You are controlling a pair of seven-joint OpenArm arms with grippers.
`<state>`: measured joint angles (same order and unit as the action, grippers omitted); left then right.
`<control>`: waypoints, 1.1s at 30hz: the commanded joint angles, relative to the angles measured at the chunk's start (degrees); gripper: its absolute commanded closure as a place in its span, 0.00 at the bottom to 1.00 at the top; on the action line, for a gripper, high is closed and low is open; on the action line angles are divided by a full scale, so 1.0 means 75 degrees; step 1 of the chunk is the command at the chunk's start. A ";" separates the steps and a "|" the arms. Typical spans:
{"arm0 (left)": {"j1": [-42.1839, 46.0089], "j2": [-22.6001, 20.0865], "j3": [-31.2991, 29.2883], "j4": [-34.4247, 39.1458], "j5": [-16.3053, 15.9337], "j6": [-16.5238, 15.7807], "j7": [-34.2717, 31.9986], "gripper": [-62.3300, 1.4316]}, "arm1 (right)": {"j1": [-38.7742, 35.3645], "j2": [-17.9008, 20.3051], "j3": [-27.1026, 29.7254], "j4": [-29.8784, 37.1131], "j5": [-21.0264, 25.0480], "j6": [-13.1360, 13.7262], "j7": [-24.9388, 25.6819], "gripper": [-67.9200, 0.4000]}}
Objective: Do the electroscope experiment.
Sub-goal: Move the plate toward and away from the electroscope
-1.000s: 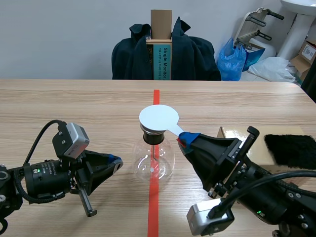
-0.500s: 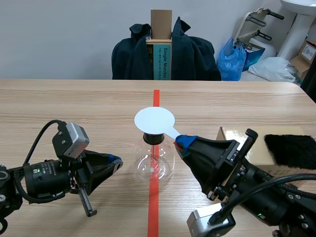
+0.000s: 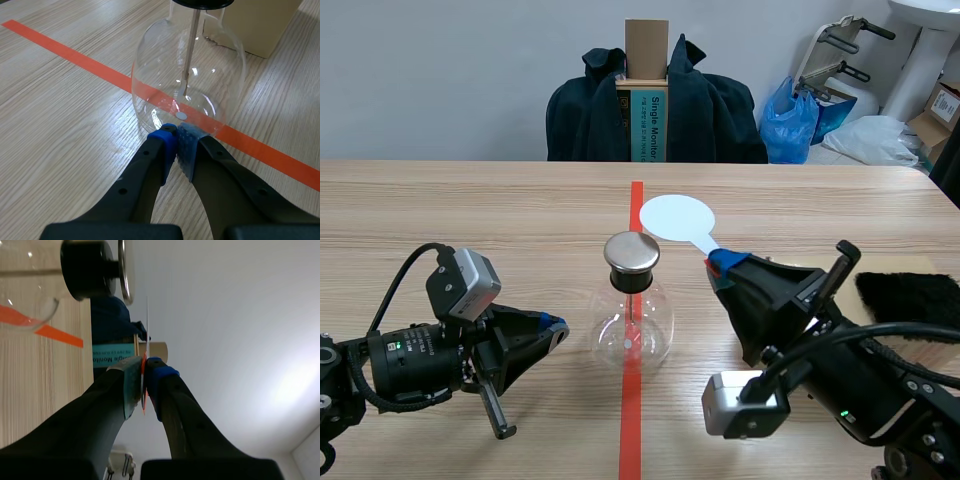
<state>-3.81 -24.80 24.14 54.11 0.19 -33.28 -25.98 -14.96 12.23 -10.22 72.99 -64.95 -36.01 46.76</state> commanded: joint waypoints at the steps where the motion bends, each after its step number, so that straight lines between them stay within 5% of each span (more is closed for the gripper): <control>1: -0.0020 0.0000 -0.0035 0.0143 -0.0102 -0.0038 -0.0105 0.94 | 0.0114 0.0082 0.0061 0.0061 0.0146 -0.0079 -0.0268 0.98; 13: -0.0020 0.0000 -0.0035 0.0143 -0.0099 -0.0038 -0.0096 0.94 | -0.0178 0.0085 0.0245 0.1084 0.1137 -0.0079 -0.2256 0.98; 33: -0.0020 -0.0073 -0.0090 0.0146 -0.0102 -0.0038 -0.0076 0.94 | -0.3182 0.0082 0.1775 0.4185 0.1734 -0.0082 -0.2305 0.98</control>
<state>-3.81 -24.82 24.12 54.11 0.19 -33.26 -25.58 -38.94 12.23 2.37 103.33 -52.77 -35.99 29.47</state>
